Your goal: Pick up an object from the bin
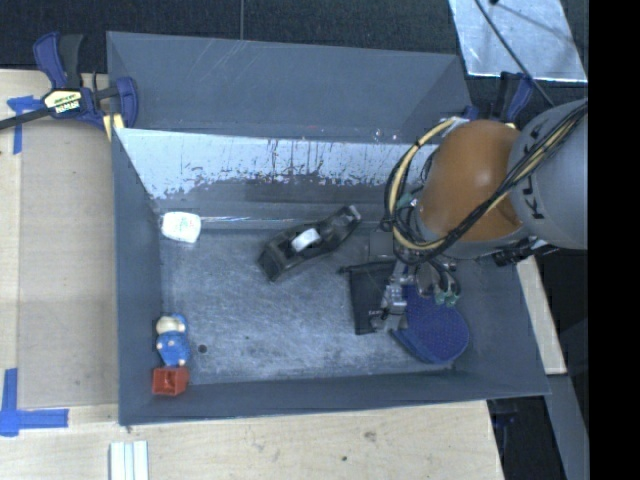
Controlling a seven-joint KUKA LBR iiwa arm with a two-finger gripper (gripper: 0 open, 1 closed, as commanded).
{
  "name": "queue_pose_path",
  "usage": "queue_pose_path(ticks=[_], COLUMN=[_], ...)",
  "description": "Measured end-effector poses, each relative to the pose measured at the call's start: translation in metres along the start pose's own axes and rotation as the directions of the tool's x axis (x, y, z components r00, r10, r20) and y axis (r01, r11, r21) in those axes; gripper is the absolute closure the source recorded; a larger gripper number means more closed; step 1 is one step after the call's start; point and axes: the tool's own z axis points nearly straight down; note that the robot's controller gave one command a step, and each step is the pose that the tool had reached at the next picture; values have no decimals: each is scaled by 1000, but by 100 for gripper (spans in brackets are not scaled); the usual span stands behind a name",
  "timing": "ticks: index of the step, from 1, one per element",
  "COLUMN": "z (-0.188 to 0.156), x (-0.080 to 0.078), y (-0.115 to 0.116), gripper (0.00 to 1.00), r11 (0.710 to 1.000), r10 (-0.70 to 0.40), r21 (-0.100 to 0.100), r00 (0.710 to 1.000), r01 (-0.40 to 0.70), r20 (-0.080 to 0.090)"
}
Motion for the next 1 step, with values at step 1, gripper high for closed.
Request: queue_pose_path(ticks=[1], z=[25], x=[-22], y=[-26], gripper=[0], r11=[958], r10=[286], r21=[-4], r00=[958], r01=[-286], r20=[8])
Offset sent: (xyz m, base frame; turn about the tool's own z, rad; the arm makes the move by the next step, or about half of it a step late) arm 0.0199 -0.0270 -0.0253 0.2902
